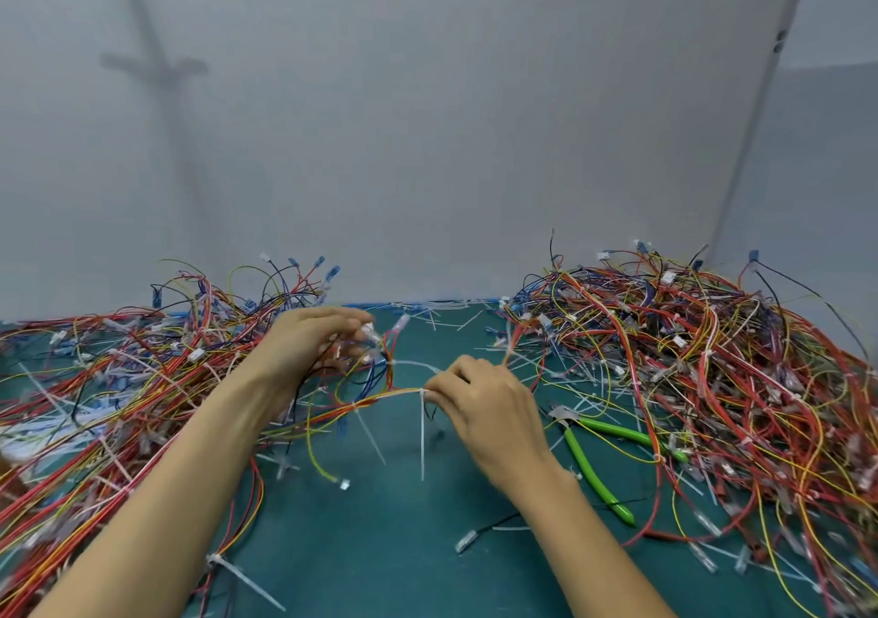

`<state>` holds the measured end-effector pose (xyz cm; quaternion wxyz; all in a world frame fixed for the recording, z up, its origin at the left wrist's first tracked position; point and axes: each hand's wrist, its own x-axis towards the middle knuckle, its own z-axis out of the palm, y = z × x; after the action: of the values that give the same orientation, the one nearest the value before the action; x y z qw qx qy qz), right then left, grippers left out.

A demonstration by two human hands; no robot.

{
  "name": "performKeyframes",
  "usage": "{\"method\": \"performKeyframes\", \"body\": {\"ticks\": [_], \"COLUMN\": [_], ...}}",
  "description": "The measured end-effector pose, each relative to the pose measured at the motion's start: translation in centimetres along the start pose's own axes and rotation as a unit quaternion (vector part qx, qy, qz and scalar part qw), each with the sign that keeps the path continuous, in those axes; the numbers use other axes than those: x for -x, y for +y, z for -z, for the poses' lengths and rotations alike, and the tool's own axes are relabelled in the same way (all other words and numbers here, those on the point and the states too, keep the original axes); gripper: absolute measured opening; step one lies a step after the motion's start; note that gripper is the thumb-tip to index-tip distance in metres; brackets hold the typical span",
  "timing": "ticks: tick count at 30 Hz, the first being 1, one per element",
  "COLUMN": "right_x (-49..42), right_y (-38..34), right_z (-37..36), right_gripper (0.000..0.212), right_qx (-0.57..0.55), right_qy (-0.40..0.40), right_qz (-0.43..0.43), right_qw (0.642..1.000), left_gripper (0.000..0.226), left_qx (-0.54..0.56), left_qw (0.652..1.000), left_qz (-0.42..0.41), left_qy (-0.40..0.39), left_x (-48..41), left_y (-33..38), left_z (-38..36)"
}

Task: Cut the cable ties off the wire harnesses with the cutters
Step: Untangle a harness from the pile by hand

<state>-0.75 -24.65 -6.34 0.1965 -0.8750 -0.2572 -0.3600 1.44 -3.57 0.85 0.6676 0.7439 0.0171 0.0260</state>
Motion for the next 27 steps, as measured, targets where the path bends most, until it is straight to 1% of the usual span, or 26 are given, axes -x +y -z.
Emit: {"method": "performKeyframes", "body": {"ticks": [1, 2, 3, 4, 5, 7, 9, 11, 13, 14, 15, 16, 18, 19, 20, 21, 22, 23, 25, 27], "right_x": [0.0, 0.0, 0.0, -0.1, -0.2, -0.4, -0.5, -0.7, -0.8, -0.9, -1.0, -0.9, -0.8, -0.6, -0.5, -0.4, -0.4, -0.3, -0.2, 0.0], "right_y": [-0.2, -0.3, -0.4, -0.4, -0.4, -0.4, -0.5, -0.5, -0.7, -0.9, -1.1, -1.3, -1.6, -1.8, -2.0, -2.2, -2.3, -2.4, -2.3, -2.0], "right_z": [0.0, 0.0, -0.1, -0.1, -0.1, -0.2, -0.4, -0.7, -0.9, -1.0, -1.0, -1.1, -1.4, -1.6, -1.7, -1.8, -1.8, -1.9, -2.0, -2.1], "right_gripper": [0.015, 0.016, 0.016, 0.016, 0.014, 0.016, 0.020, 0.021, 0.019, 0.018, 0.017, 0.016, 0.017, 0.018, 0.019, 0.021, 0.022, 0.023, 0.022, 0.017], "right_qx": [-0.033, -0.075, -0.114, -0.141, -0.162, -0.217, -0.304, -0.411, -0.499, -0.530, -0.552, -0.562, -0.551, -0.540, -0.532, -0.523, -0.511, -0.494, -0.454, -0.430], "right_qy": [-0.001, 0.005, 0.024, 0.051, 0.078, 0.108, 0.120, 0.138, 0.155, 0.158, 0.156, 0.149, 0.129, 0.113, 0.095, 0.078, 0.064, 0.051, 0.029, 0.009], "right_qz": [-0.039, -0.083, -0.122, -0.155, -0.187, -0.252, -0.304, -0.338, -0.354, -0.353, -0.347, -0.335, -0.302, -0.287, -0.275, -0.265, -0.257, -0.249, -0.239, -0.249], "right_qw": [0.999, 0.994, 0.986, 0.976, 0.966, 0.937, 0.895, 0.835, 0.776, 0.754, 0.742, 0.741, 0.767, 0.783, 0.796, 0.807, 0.818, 0.832, 0.858, 0.868], "left_gripper": [0.017, 0.017, 0.017, 0.019, 0.022, 0.022, 0.021, 0.019, 0.020, 0.025, 0.031, 0.036, 0.043, 0.043, 0.040, 0.037, 0.033, 0.030, 0.019, 0.013], "left_qx": [-0.022, -0.088, -0.173, -0.244, -0.275, -0.252, -0.188, -0.114, -0.078, -0.078, -0.086, -0.100, -0.118, -0.087, -0.027, 0.038, 0.086, 0.110, 0.141, 0.169], "left_qw": [0.999, 0.993, 0.976, 0.950, 0.924, 0.889, 0.880, 0.875, 0.861, 0.861, 0.871, 0.889, 0.935, 0.960, 0.981, 0.991, 0.993, 0.993, 0.989, 0.984], "left_qz": [-0.005, -0.023, -0.055, -0.102, -0.154, -0.239, -0.280, -0.300, -0.348, -0.372, -0.377, -0.358, -0.262, -0.197, -0.129, -0.068, -0.029, -0.015, -0.028, -0.039], "left_qy": [0.037, 0.076, 0.119, 0.166, 0.217, 0.300, 0.335, 0.361, 0.363, 0.339, 0.304, 0.268, 0.208, 0.177, 0.142, 0.106, 0.072, 0.049, 0.040, 0.050], "left_x": [-0.2, -0.4, -0.5, -0.3, -0.2, 0.1, 0.3, 0.5, 1.1, 1.5, 1.8, 2.0, 1.8, 1.5, 1.2, 0.8, 0.6, 0.3, 0.2, 0.0], "left_y": [0.0, 0.0, 0.0, 0.0, 0.0, 0.4, 0.7, 0.7, 0.2, -0.2, -0.6, -0.9, -1.0, -0.6, -0.2, 0.1, 0.3, 0.3, 0.0, -0.4], "left_z": [0.1, 0.2, 0.1, 0.0, -0.2, -0.5, -0.8, -1.2, -2.0, -2.6, -3.3, -4.1, -5.5, -6.0, -6.3, -6.4, -6.5, -6.6, -6.8, -7.2]}}
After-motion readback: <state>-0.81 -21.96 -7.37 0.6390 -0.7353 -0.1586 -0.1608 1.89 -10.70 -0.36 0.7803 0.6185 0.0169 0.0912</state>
